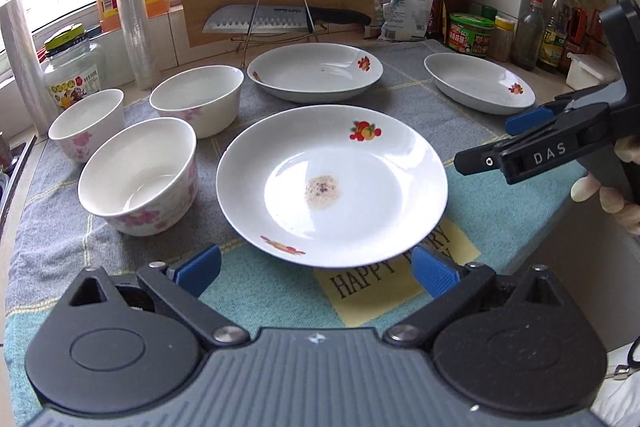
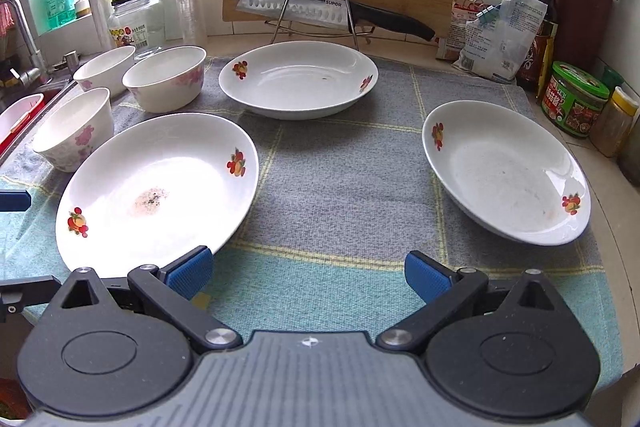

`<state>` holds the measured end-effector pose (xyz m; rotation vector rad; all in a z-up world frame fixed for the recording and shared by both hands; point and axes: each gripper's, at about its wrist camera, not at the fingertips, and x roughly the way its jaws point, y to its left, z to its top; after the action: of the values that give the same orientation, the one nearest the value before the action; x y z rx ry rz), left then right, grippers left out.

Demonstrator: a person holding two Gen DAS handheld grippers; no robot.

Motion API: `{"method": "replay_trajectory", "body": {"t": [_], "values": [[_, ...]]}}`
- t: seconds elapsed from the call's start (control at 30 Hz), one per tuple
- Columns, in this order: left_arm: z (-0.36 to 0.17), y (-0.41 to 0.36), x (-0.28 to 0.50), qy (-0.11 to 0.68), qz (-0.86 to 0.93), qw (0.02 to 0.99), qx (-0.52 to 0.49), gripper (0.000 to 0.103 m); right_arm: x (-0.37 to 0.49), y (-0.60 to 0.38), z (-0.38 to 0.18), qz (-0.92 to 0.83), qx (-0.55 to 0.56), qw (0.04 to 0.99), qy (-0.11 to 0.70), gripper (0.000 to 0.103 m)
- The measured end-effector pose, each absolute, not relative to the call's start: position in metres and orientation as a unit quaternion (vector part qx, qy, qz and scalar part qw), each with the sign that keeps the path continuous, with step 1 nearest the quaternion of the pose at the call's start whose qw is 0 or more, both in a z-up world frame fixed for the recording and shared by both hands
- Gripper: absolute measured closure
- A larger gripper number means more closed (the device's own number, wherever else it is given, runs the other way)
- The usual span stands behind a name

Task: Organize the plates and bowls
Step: 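Withdraw the left tool while the right tool approaches the large stained flat plate, then grip the rim of the large stained flat plate with the right tool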

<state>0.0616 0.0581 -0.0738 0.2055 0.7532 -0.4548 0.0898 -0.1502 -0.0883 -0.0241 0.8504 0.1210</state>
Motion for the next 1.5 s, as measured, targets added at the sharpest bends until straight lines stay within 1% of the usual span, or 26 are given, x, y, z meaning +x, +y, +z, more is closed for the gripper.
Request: {"method": "replay_trajectory", "body": {"t": [0.13,0.53,1.13,1.5], "values": [[-0.09,0.065,0.063,0.374,-0.227,0.894,0.102,0.002,0.088,-0.14,-0.09,0.063,0.006,0.903,0.426,0.0],[-0.11,0.06,0.07,0.376,-0.227,0.893,0.097,0.002,0.108,-0.116,-0.1,0.1,-0.013,0.883,0.458,0.0],[-0.113,0.051,0.079,0.376,-0.202,0.9,0.088,0.001,0.15,-0.096,-0.11,0.176,-0.036,0.857,0.484,0.0],[-0.113,0.049,0.087,0.371,-0.208,0.901,0.089,0.001,0.168,-0.09,-0.111,0.194,-0.022,0.852,0.486,0.0]]}}
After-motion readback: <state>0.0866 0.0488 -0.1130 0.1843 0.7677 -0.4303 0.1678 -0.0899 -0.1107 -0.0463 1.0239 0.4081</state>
